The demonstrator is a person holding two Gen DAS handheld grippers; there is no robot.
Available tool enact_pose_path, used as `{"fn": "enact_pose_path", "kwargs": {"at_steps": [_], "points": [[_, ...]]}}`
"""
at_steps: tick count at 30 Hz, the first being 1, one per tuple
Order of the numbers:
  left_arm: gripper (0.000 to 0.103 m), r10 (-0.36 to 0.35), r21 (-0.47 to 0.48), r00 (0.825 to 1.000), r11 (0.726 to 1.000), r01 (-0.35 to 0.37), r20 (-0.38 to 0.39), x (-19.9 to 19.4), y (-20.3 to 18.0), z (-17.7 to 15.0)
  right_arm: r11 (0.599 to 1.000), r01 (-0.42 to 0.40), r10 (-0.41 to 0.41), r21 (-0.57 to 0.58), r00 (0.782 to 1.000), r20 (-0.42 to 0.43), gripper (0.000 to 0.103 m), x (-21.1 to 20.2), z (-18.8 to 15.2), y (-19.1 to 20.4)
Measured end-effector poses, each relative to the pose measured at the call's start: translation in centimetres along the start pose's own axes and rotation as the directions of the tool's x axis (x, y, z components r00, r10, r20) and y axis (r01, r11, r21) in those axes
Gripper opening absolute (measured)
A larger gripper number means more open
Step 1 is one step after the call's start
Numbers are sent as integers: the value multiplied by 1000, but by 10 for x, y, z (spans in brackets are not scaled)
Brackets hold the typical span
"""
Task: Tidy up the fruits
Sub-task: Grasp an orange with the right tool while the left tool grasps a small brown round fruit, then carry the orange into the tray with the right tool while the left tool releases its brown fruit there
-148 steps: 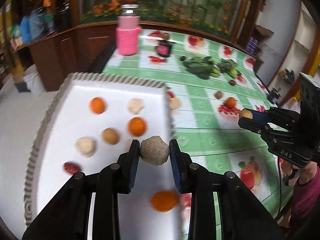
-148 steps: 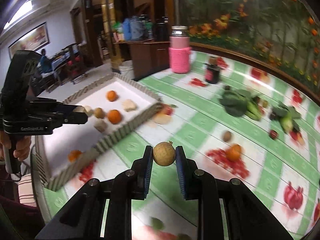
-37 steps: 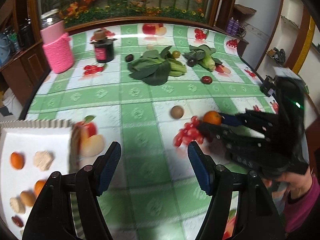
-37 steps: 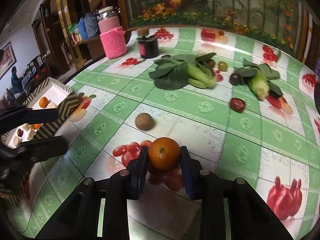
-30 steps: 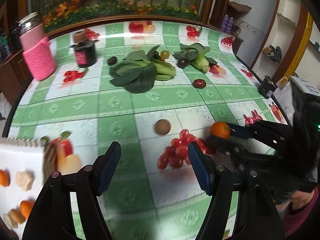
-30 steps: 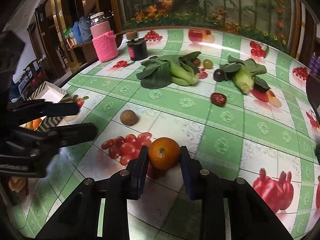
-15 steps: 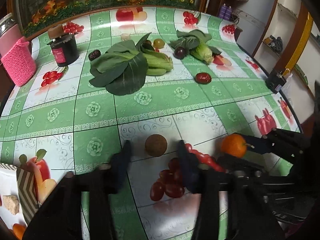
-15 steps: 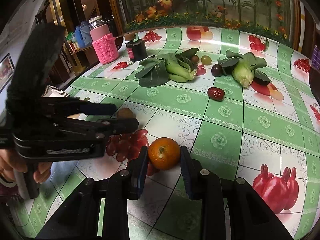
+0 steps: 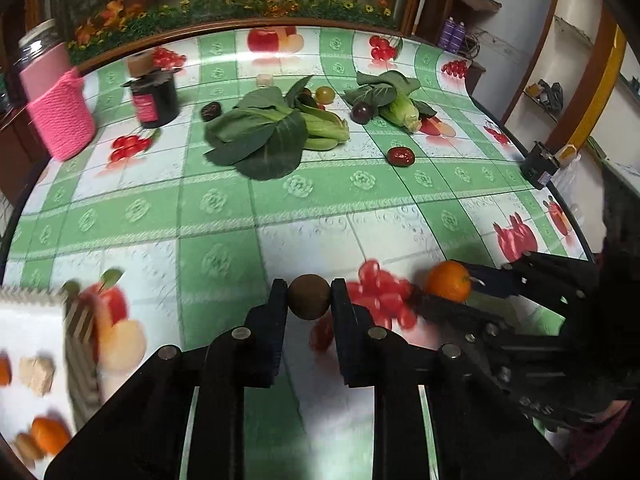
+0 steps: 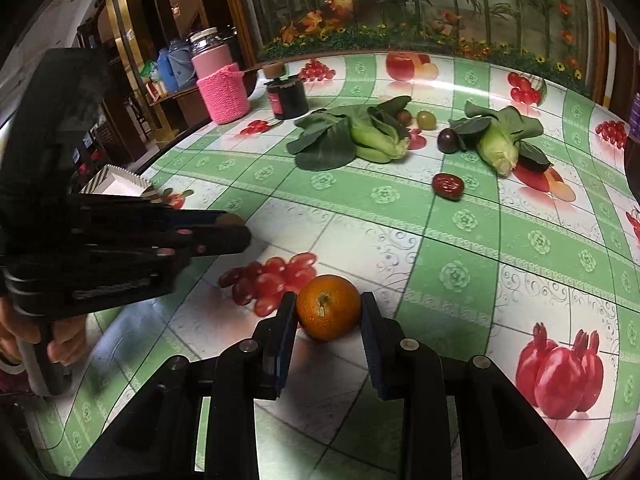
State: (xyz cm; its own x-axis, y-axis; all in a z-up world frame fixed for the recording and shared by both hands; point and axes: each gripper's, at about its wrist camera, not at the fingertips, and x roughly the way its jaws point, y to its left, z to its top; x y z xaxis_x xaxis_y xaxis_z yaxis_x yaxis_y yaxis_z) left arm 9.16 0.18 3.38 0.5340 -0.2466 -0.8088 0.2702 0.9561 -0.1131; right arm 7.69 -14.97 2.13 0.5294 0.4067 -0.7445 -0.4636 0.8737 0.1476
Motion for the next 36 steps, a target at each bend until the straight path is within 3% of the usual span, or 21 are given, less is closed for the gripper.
{"fn": "enact_pose_path", "kwargs": {"at_steps": [13,23,36], "points": [[19,66,-64,997,996,-64,26,-55,23,-50,996,-26,26,-86,1000,-2,32,-16,-8,51],[19,163,-109,985,982,-156,61,-86,49,-76,988,-66,67,-140,998,2,32,-22,-11,96],[19,239,-171,968,960,-223,82,-117,85,-103,970,-114,117,-213,993,2,32,-20,-9,152]]}}
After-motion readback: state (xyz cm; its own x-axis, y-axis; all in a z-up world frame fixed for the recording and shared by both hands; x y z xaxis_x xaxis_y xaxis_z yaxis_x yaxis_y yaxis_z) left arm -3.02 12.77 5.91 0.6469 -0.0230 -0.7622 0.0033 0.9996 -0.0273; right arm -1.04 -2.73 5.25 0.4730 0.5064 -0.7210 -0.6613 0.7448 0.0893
